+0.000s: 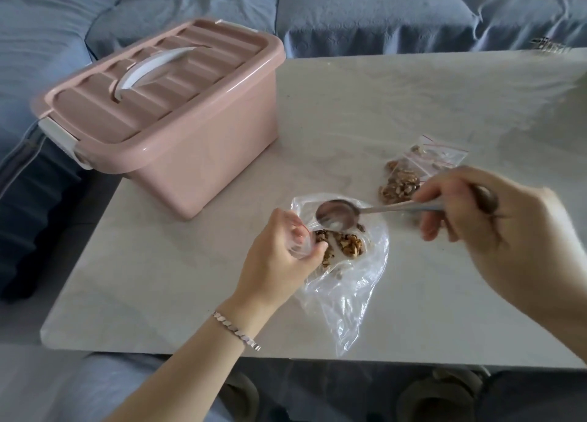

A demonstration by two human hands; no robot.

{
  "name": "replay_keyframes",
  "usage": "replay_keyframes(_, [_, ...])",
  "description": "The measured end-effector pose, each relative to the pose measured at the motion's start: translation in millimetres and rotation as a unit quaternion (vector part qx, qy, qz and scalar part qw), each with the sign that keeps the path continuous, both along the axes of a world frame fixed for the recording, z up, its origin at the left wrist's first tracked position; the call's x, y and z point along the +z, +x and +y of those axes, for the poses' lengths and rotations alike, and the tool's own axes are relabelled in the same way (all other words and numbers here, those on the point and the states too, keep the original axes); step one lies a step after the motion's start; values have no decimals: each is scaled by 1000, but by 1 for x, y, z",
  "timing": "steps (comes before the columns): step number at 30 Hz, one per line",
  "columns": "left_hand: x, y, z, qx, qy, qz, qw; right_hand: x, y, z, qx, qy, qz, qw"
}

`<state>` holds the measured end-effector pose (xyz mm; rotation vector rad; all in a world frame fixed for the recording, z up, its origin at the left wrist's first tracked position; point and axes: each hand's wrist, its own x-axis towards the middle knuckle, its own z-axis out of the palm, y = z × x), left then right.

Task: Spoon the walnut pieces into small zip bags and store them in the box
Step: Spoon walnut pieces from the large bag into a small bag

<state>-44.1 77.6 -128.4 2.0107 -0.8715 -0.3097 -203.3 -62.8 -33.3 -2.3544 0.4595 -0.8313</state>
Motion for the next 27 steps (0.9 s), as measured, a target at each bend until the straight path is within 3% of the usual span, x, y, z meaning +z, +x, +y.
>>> replay_keyframes(3, [3,1,8,38,0,16,999,-28,-18,-11,-56,71,-24,996])
replay_keyframes(8, [-5,3,3,44,77,24,996,-78,-36,0,-115,122,0,986])
replay_keyframes(15, [-8,4,-9,27,157,125,979,-107,-36,23,-117,82,-4,990])
replay_keyframes(21, [-10,6,-8,14,167,145,975,-126,-45,39,-148,42,-25,988])
replay_keyframes(27, [-14,3,-10,11,143,161,976,-139,-37,50,-148,119,-17,982])
